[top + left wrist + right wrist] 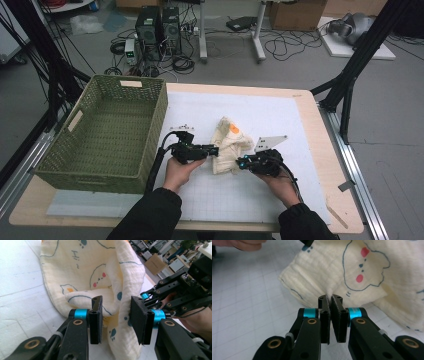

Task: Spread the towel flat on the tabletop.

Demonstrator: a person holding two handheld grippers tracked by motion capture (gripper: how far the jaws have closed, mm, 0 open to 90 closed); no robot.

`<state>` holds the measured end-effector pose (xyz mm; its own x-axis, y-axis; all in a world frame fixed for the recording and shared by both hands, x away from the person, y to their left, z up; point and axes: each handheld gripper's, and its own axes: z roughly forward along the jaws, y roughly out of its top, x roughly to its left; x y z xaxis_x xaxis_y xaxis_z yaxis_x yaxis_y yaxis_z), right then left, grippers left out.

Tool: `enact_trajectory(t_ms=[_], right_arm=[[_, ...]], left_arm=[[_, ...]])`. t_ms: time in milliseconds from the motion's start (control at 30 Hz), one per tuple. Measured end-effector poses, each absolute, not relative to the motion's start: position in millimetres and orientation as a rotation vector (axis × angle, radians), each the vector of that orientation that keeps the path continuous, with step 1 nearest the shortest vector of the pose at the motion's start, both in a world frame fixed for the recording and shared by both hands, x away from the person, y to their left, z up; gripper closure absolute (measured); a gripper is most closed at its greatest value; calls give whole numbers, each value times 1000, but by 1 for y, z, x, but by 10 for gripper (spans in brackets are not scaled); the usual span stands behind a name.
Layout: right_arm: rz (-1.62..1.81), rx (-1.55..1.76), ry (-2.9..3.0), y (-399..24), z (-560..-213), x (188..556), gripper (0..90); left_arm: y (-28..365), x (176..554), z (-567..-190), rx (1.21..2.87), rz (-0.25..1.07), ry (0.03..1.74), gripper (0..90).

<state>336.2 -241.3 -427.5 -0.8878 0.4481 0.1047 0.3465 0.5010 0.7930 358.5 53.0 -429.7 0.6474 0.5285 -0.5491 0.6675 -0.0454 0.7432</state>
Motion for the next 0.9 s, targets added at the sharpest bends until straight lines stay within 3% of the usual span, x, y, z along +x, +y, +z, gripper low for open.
enact_trajectory(t_ms=[567,900], right_arm=[[1340,767,2560,-287,-418,321,840],[1329,782,2546,-304,-418,317,856]], left_arm=[[33,363,-448,1829,-79,1091,647],[20,363,-452,1903,20,1114,845]])
